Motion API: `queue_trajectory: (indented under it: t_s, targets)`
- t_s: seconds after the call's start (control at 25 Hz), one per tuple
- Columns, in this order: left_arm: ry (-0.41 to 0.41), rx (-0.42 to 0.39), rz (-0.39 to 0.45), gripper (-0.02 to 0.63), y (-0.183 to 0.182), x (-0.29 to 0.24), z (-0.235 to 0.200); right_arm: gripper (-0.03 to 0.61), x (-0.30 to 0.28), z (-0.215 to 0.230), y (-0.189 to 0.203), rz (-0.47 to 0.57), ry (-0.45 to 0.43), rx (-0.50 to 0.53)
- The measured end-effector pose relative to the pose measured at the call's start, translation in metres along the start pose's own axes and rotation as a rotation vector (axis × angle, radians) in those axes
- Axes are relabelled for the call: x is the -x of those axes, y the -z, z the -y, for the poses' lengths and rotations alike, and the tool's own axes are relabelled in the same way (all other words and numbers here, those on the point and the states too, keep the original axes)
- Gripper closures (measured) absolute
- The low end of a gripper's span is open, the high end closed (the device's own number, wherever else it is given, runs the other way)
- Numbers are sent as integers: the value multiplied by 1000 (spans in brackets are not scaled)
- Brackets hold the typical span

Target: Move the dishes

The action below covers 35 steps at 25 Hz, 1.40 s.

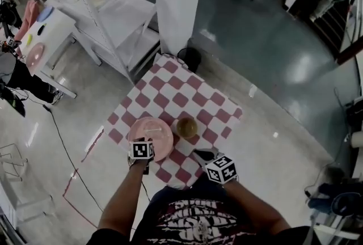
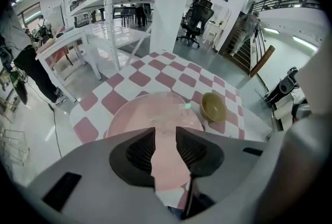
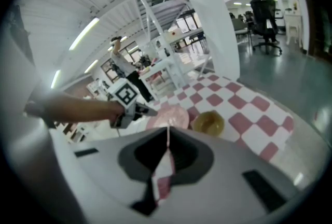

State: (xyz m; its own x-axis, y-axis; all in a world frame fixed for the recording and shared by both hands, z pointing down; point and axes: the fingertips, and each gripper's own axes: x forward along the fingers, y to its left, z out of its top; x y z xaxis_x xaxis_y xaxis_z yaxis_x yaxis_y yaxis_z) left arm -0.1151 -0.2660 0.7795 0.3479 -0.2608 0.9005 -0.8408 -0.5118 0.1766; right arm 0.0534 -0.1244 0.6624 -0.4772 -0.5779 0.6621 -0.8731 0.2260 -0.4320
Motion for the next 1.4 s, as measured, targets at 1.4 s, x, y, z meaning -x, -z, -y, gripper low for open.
queue_trajectory:
  t_s: [1.4]
  targets:
    - [42, -114, -244, 572, 4, -38, -4, 542, -7, 13, -4, 27, 37, -78]
